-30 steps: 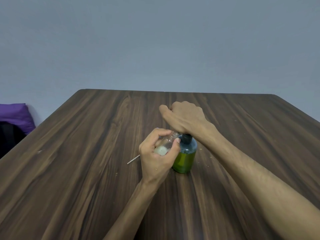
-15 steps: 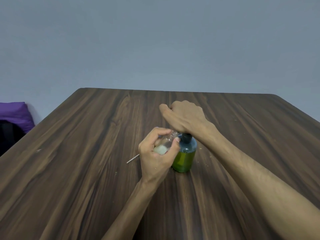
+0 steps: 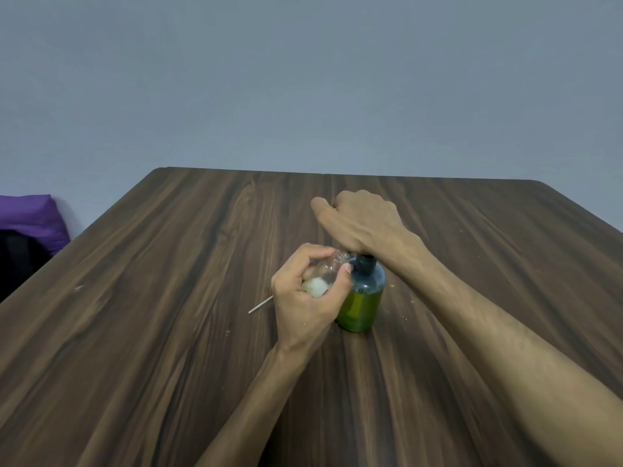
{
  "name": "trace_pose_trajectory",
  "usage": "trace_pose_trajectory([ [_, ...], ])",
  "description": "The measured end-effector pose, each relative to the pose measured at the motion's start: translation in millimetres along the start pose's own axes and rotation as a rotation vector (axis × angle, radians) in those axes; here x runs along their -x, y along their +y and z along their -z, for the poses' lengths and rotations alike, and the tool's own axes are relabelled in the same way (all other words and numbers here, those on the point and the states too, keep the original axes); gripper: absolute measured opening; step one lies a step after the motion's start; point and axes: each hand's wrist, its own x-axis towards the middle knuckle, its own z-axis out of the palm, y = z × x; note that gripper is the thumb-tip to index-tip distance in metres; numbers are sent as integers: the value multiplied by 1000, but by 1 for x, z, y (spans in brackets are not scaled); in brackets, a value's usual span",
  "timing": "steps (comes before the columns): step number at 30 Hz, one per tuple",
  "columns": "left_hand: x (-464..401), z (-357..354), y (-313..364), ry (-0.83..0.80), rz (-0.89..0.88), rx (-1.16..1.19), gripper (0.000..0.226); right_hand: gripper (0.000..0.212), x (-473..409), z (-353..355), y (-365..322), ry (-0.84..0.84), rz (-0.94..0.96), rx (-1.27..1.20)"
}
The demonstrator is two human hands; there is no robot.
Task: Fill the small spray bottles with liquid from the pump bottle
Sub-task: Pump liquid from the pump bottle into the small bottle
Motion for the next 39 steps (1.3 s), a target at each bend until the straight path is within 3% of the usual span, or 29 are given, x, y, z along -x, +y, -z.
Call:
trace_pose_trajectory([
  [4, 0, 0, -1, -5, -21, 3, 17, 46, -1, 2, 2, 56, -13, -38],
  [16, -1, 0, 0, 5, -1, -4, 18, 48, 0, -1, 0, -16, 9, 20],
  [20, 0, 0, -1, 2, -5, 11, 17, 47, 0, 3, 1, 77, 5, -31],
  [24, 0, 0, 0, 4, 5, 2, 18, 48, 0, -2, 1, 3, 10, 31],
  [27, 0, 0, 0, -3, -5, 12, 17, 47, 0, 2, 2, 60, -3, -16],
  [39, -1, 0, 2, 1, -9, 15, 17, 47, 2, -2, 2, 11, -6, 16],
])
